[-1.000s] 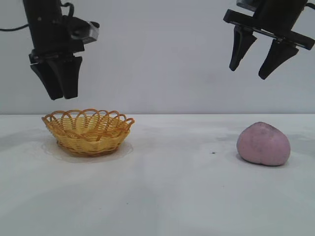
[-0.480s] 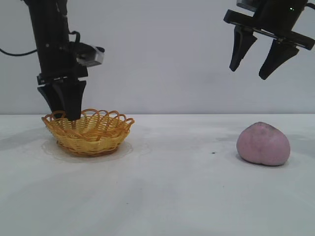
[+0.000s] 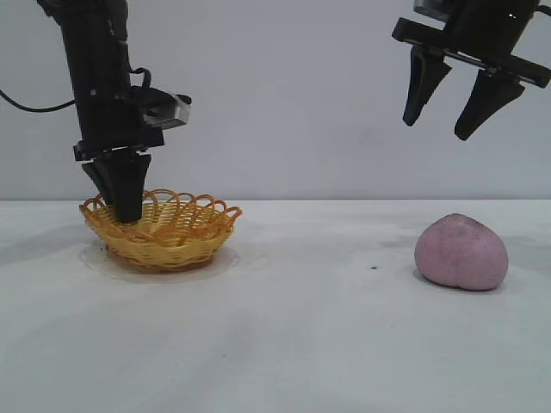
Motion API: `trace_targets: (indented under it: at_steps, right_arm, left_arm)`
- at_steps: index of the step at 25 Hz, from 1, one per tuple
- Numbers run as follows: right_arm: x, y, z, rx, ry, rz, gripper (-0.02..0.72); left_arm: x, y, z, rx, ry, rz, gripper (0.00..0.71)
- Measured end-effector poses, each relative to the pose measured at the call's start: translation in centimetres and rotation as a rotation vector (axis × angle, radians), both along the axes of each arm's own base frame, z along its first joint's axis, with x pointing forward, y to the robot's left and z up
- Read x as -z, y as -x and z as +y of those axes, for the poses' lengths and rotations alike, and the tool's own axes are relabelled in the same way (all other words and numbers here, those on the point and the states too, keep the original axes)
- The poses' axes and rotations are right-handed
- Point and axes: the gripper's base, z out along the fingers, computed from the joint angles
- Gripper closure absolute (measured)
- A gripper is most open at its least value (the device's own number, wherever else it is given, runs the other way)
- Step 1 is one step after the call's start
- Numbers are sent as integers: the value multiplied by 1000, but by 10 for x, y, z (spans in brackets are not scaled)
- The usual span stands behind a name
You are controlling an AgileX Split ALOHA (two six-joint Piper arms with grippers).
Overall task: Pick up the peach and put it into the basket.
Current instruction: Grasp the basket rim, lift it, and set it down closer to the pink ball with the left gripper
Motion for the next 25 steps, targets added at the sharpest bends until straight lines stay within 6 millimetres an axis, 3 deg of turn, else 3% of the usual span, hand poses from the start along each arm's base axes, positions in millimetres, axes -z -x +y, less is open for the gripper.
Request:
trace_targets:
  at_steps: [2,3,10,14,21,25]
  right_arm:
    - [0,0,0,-2,4,1,279]
    - [0,0,0,-3,5,1,279]
    - [0,0,-1,-5,11,0,279]
    - [0,0,-1,-4,12,-2,279]
    - [-1,-3,-1,5,12,-30,279]
    - [-1,-3,-1,8,12,-36,279]
  left_arm:
    - [-5,1,-1,-85,9,8,641]
    - [-11,1,-1,-125,14,5,710]
    - [-74,10,-4,-351,131,-50,710]
    - [-100,17,-11,-412,223,-53,710]
    - [-102,33,-50,-388,229,-19,710]
    - [-81,51,-61,-367,186,65,710]
